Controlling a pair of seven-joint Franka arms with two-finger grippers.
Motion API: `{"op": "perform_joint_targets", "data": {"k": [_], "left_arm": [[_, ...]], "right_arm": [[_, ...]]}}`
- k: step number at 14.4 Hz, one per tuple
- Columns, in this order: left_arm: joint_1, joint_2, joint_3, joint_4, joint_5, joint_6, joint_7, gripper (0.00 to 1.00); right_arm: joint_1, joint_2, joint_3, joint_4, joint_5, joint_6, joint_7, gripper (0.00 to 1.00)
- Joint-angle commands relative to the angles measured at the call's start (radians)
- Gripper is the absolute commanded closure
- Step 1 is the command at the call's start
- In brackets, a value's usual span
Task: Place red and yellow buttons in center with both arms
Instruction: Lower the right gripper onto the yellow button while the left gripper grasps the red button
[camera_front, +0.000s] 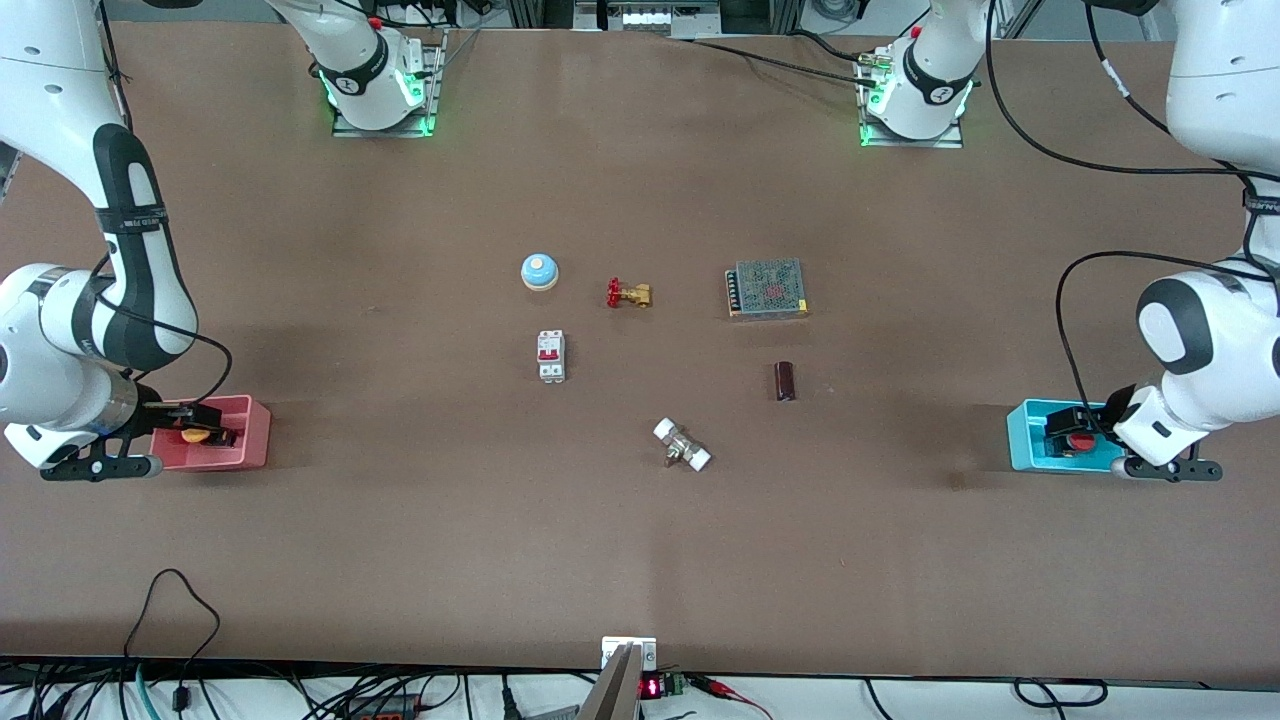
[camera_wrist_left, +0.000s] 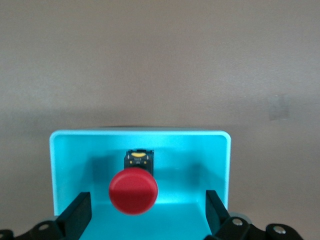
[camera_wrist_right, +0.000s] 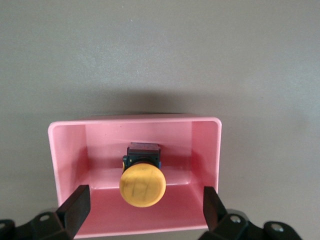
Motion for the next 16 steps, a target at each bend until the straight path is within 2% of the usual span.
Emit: {"op": "perform_joint_targets", "data": {"k": [1,5,7,8,10,12,14,15,16], "left_arm": [[0.003,0.038,0.002,0.033,-0.024,0.023,0.045,0.0],[0.003,0.065,0.002,0.033,-0.025,0.053,0.045,0.0],[0.003,0.07,0.002,0.033,-0.025,0.053,0.045,0.07],[0.003,0.072,0.002,0.033,-0.024,0.053,0.045,0.13],[0.003,0.07,0.002,0.033,-0.022,0.053,0.047,0.3],[0.003,0.069,0.002,0.034,-0.017,0.052,0.045,0.63],[0.003,0.064,0.005,0.046,-0.011,0.043,0.045,0.88],[0.004,0.064,0.005,0.063,-0.011,0.027,0.047,0.97],[0.006,0.058,0.008,0.083,-0.011,-0.014,0.06,0.99]], "right_arm": [[-0.011,0.031,0.01,0.026,-0.001,-0.005,-0.022,0.0],[-0.013,0.07,0.011,0.029,0.008,0.04,-0.051,0.0],[-0.011,0.082,0.013,0.037,0.008,0.043,-0.051,0.0],[-0.011,0.094,0.013,0.054,0.012,0.043,-0.051,0.0],[-0.011,0.099,0.013,0.055,0.014,0.043,-0.044,0.0],[-0.013,0.1,0.013,0.055,0.017,0.042,-0.041,0.02],[-0.013,0.1,0.013,0.055,0.06,0.035,-0.044,0.09],[-0.016,0.1,0.013,0.055,0.077,0.034,-0.044,0.1],[-0.017,0.102,0.013,0.055,0.085,0.032,-0.047,0.13]]}}
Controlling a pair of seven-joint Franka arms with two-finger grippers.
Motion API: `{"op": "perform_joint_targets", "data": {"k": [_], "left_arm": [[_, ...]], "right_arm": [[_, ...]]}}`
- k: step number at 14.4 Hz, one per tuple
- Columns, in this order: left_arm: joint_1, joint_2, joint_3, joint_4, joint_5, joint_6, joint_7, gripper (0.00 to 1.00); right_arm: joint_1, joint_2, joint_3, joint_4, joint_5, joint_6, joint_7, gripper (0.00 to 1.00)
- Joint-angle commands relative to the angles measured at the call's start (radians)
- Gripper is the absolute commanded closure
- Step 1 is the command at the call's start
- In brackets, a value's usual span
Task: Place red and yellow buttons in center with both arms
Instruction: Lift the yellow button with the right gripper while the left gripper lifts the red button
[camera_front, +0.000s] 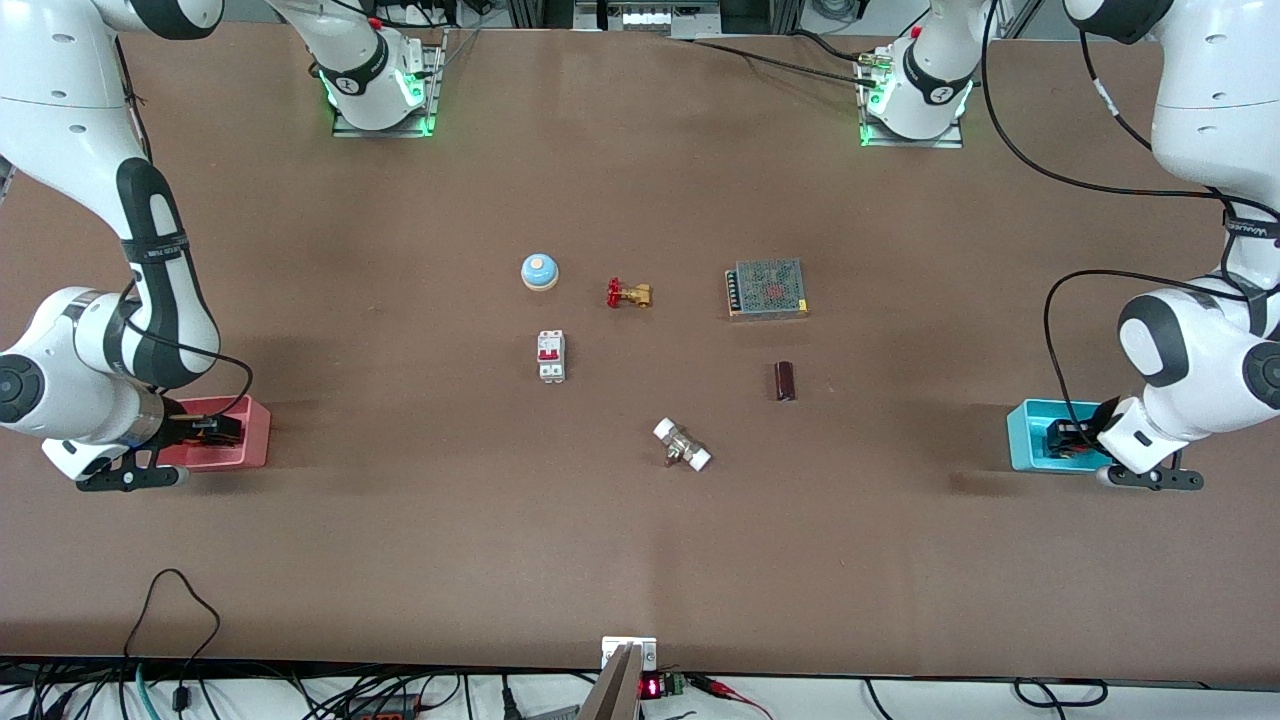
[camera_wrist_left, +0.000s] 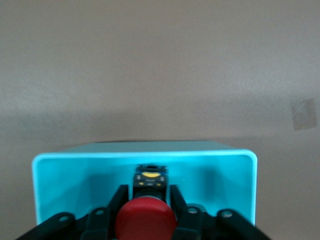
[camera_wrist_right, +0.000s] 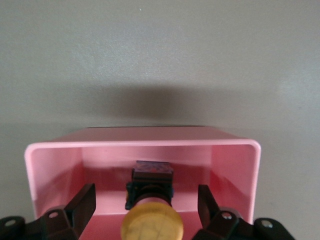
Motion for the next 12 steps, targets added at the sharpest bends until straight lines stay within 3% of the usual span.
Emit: {"op": "perform_joint_targets", "data": {"k": [1,4,6,8,10,12], "left_arm": [[0.007,-0.004,0.008,0.096,-0.011,-0.127,0.041,0.99],[0.015,-0.013,0.006,0.246,-0.014,-0.344,0.036,0.99],[0.004,-0.071,-0.003,0.23,-0.014,-0.379,0.026,0.99],[-0.052,-0.162,-0.012,0.111,-0.014,-0.33,-0.035,0.99],[-0.138,-0.252,-0.012,-0.055,-0.014,-0.204,-0.163,0.99],[-0.215,-0.279,-0.014,-0.115,-0.014,-0.181,-0.243,0.99]], "right_arm": [[-0.017,0.012,0.011,0.023,0.031,-0.012,-0.019,0.16],[-0.018,0.012,0.01,0.023,0.029,-0.012,-0.022,0.23],[-0.021,0.012,0.01,0.023,0.026,-0.013,-0.023,0.28],[-0.023,0.011,0.01,0.023,0.023,-0.016,-0.025,0.34],[-0.021,0.011,0.01,0.023,0.02,-0.026,-0.026,0.46],[-0.021,0.009,0.01,0.023,0.02,-0.03,-0.042,0.56]]}}
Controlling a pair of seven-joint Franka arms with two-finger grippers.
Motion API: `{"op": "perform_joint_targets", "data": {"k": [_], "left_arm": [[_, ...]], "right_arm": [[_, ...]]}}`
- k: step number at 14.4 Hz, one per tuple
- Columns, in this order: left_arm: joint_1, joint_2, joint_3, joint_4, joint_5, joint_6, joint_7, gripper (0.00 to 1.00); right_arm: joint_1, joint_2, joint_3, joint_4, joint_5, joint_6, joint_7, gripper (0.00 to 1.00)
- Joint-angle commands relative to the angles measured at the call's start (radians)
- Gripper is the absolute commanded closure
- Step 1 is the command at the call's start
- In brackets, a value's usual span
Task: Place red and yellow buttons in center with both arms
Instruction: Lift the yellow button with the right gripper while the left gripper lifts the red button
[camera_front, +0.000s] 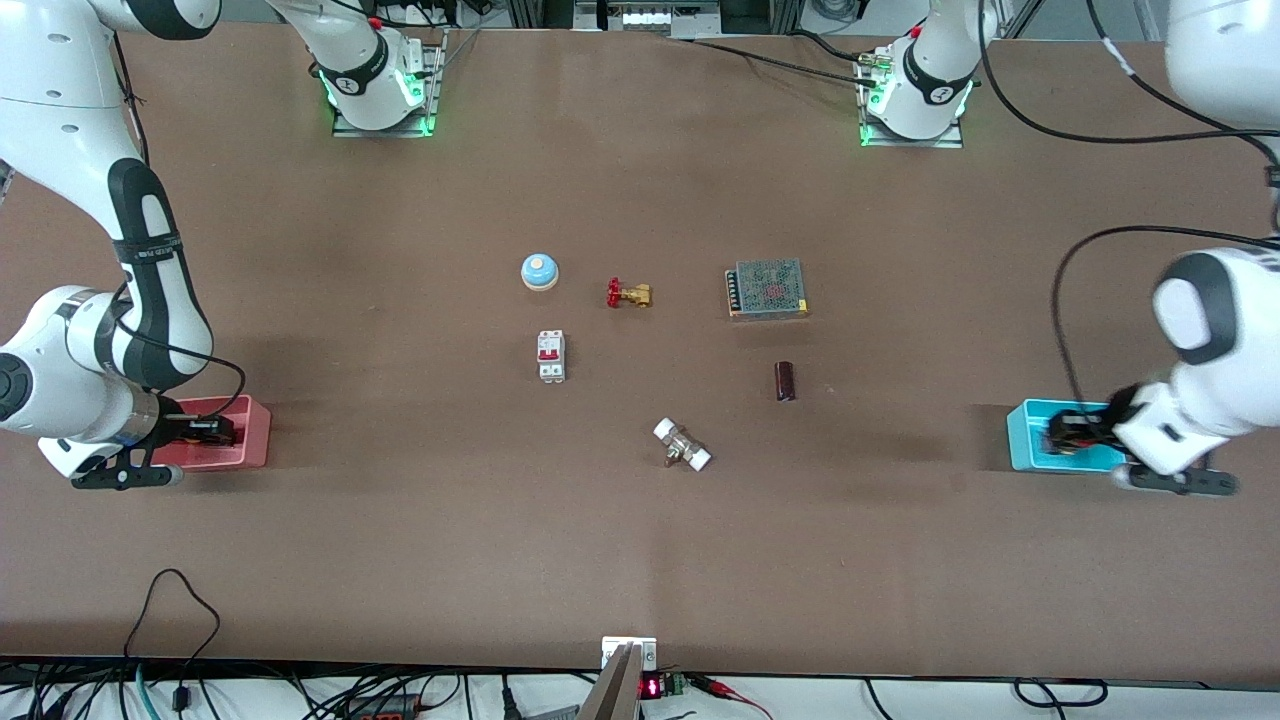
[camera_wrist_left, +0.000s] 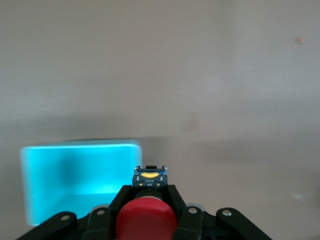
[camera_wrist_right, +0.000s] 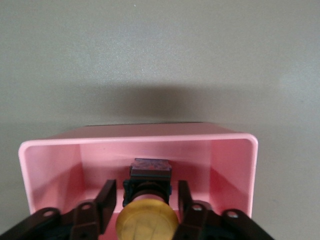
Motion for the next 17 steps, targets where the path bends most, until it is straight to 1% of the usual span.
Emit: {"op": "perform_joint_targets", "data": {"k": [1,4,6,7,8,10,12,14,16,17], "left_arm": [[-0.115,-0.094,0.01,-0.173,-0.012,0.068,-0.108,0.99],[-0.232,-0.127,0.01,-0.315,-0.011,0.205,-0.247,0.99],[-0.305,-0.129,0.012,-0.4,-0.011,0.302,-0.329,0.99],[-0.333,-0.129,0.01,-0.438,-0.011,0.365,-0.367,0.99],[-0.356,-0.125,0.01,-0.458,-0.011,0.409,-0.401,0.99],[-0.391,-0.114,0.01,-0.491,-0.011,0.459,-0.429,0.99],[-0.41,-0.105,0.01,-0.518,-0.011,0.511,-0.446,0.99],[-0.419,-0.085,0.012,-0.518,-0.011,0.523,-0.449,0.99],[-0.421,-0.074,0.012,-0.512,-0.011,0.525,-0.449,0.99],[-0.421,-0.065,0.012,-0.508,-0.011,0.525,-0.449,0.99]], "right_arm": [[-0.011,0.009,0.01,0.023,0.005,-0.022,-0.047,0.6],[-0.011,-0.003,0.008,0.025,0.005,-0.027,-0.056,0.67],[-0.013,-0.028,0.008,0.043,0.005,-0.065,-0.102,0.67],[-0.013,-0.046,0.007,0.067,0.001,-0.117,-0.116,0.67],[-0.013,-0.074,0.008,0.087,0.003,-0.176,-0.124,0.67],[0.003,-0.133,0.013,0.14,0.003,-0.319,-0.124,0.67],[0.038,-0.161,0.014,0.198,0.009,-0.439,-0.107,0.67],[0.064,-0.175,0.017,0.209,0.015,-0.459,-0.102,0.67],[0.101,-0.166,0.02,0.201,0.018,-0.458,-0.102,0.67],[0.134,-0.161,0.02,0.197,0.04,-0.453,-0.088,0.68]]}}
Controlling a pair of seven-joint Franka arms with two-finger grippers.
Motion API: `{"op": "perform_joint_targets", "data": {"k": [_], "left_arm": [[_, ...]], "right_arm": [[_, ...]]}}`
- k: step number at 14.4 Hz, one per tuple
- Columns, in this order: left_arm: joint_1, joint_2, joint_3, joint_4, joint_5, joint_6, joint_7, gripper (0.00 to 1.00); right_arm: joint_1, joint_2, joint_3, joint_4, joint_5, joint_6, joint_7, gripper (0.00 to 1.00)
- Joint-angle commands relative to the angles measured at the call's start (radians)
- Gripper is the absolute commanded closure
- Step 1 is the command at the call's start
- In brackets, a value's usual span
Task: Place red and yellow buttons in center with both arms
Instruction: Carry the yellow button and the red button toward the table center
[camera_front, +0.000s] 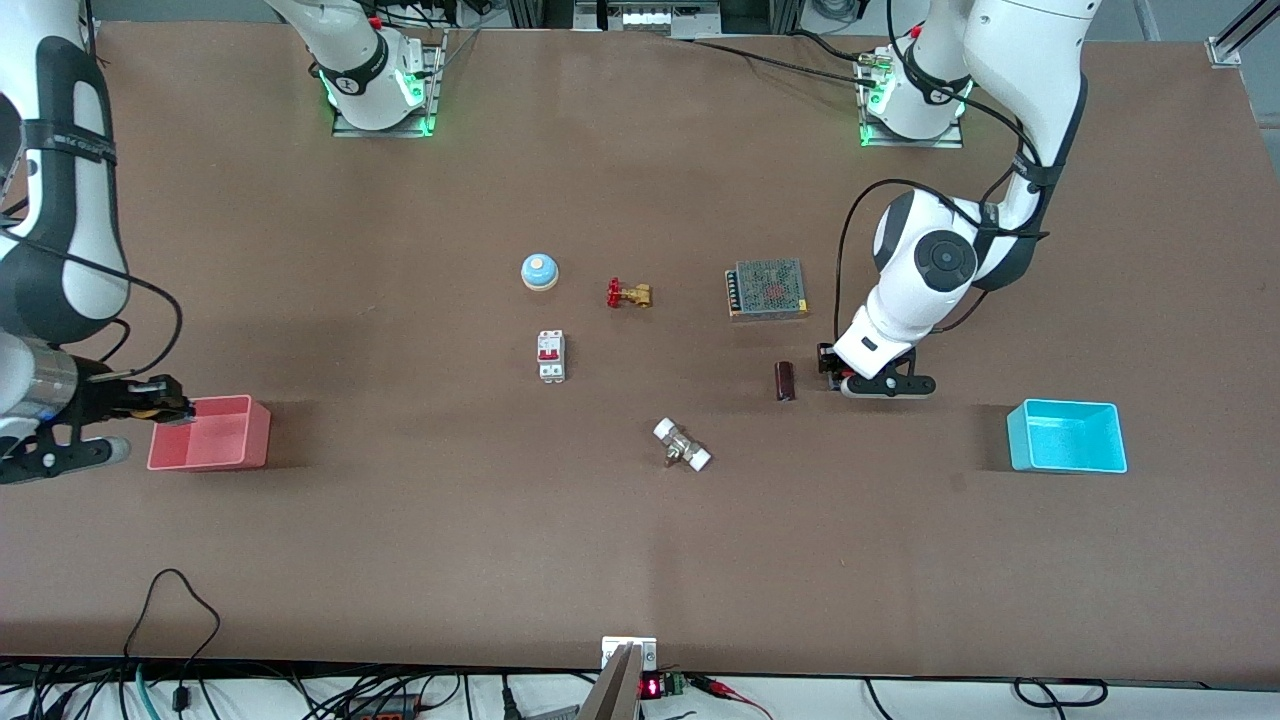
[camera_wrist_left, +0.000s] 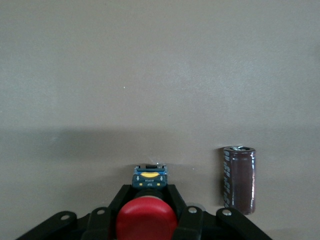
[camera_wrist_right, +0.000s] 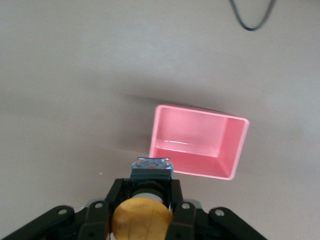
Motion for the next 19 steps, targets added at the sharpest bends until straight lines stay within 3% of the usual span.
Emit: {"op": "perform_joint_targets", "data": {"k": [1,7,8,9,10,11,12,19], "left_arm": [[-0.019,0.013,0.016,0.006,-0.012,0.015,-0.007,0.99],[-0.018,0.039,0.016,0.04,-0.012,0.016,-0.007,0.99],[-0.018,0.039,0.019,0.047,-0.012,0.015,-0.007,0.97],[-0.018,0.041,0.019,0.052,-0.012,0.015,-0.007,0.88],[-0.018,0.041,0.021,0.052,-0.012,0.015,-0.007,0.6],[-0.018,0.041,0.022,0.052,-0.012,0.015,-0.012,0.04],[-0.018,0.041,0.022,0.052,-0.012,0.015,-0.012,0.0],[-0.008,0.015,0.031,0.052,-0.011,-0.01,-0.009,0.0]], "right_arm": [[0.067,0.022,0.0,-0.011,0.05,0.003,0.073,0.67],[0.232,0.05,0.0,-0.097,0.054,0.118,0.328,0.67],[0.264,0.05,0.0,-0.138,0.054,0.17,0.374,0.68],[0.284,0.05,0.0,-0.163,0.054,0.19,0.409,0.67],[0.301,0.05,0.0,-0.179,0.054,0.197,0.448,0.68],[0.319,0.05,0.0,-0.194,0.056,0.203,0.478,0.68],[0.341,0.05,-0.001,-0.217,0.056,0.23,0.521,0.68],[0.422,0.09,0.0,-0.32,0.056,0.422,0.653,0.68]]}}
